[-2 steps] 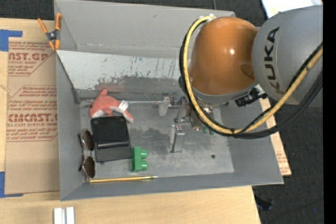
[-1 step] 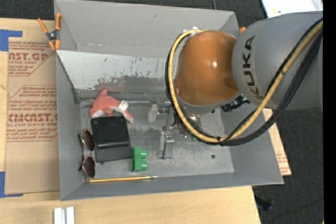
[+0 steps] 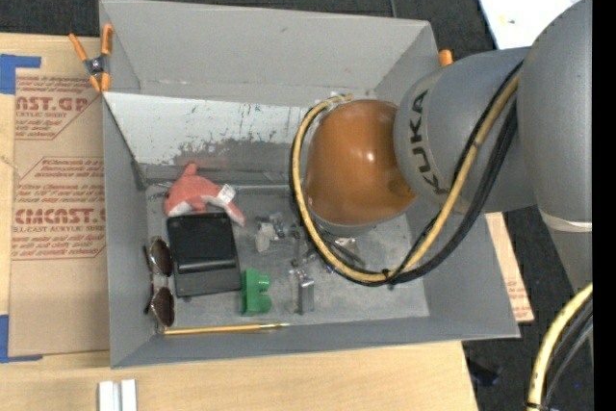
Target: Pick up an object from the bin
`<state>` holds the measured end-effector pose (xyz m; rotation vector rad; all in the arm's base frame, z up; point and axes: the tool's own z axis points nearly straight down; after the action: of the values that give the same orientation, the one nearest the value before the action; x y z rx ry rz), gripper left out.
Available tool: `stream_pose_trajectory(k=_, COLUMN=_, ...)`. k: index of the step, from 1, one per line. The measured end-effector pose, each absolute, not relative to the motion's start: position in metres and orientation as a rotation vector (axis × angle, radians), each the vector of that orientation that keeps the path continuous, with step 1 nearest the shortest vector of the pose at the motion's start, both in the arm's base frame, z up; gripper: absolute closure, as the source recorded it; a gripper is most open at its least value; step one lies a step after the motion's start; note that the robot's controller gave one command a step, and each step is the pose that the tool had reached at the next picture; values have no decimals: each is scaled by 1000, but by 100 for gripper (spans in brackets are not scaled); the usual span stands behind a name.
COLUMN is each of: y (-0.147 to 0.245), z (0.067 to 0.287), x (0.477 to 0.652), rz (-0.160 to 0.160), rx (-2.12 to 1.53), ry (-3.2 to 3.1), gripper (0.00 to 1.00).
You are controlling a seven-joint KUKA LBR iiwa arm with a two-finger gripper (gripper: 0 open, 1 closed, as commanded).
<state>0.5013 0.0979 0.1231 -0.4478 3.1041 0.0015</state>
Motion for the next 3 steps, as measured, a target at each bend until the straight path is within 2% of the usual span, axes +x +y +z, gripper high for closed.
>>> stream_pose_trajectory(k=1, y=155, z=69, x=504, rz=6, rx=-585, ry=3078, gripper=0)
stream_pose_trajectory(k=2, y=156, z=113, x=490, rz=1, rx=-983, ry=2980, gripper=0)
stream_pose_trajectory(k=3, y=143, z=92, x=500, rz=5, rx=-1557, ry=2722, gripper=100)
